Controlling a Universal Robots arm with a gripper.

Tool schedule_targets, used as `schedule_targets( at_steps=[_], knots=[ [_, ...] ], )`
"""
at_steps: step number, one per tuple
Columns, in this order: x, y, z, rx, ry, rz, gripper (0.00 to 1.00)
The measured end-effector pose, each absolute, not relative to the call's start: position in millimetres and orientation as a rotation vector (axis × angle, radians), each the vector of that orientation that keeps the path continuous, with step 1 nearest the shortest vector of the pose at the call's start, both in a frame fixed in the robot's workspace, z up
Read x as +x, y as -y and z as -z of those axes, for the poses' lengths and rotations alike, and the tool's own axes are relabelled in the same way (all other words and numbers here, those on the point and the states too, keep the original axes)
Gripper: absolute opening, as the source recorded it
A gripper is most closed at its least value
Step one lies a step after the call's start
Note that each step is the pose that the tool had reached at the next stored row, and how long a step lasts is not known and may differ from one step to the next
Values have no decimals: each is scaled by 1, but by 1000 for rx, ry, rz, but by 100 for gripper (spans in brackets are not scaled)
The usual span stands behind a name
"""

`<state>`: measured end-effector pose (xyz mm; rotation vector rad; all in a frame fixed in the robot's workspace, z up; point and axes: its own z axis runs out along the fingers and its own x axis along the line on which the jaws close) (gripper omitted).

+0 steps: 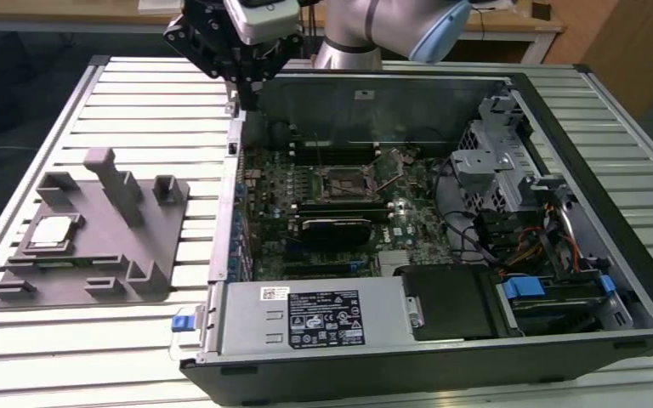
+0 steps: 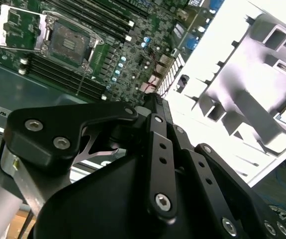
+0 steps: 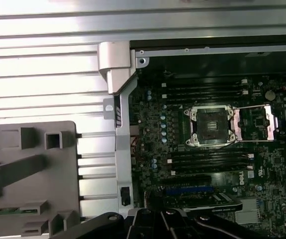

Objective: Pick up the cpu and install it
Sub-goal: 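Reach for the cpu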

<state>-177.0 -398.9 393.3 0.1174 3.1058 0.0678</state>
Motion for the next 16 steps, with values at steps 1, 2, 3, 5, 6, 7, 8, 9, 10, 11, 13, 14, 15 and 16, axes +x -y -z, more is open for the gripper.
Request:
schedule_targets(
  at_steps=[1, 2, 3, 5, 6, 7, 8, 9, 10, 11, 13, 14, 15, 16],
  knots=[
    [-179, 399, -393, 117, -3105, -68, 11],
    [-181, 399, -393, 117, -3105, -68, 11],
    [-183, 399, -393, 118, -3105, -68, 11],
    [-186, 399, -393, 118, -3105, -68, 11],
    [-188, 399, -393, 117, -3105, -68, 11],
    [-190, 399, -393, 118, -3104, -68, 11],
    [-191, 399, -393, 117, -3104, -68, 11],
    [-193, 399, -393, 117, -3104, -68, 11],
    [-195, 399, -393, 117, -3104, -68, 11],
    [-197, 399, -393, 117, -3104, -68, 11],
    [-200, 399, -393, 117, -3104, -68, 11],
    [-202, 399, -393, 117, -3104, -68, 11],
    [-204, 399, -393, 118, -3103, -68, 11],
    [-205, 399, -393, 117, -3103, -68, 11]
  ],
)
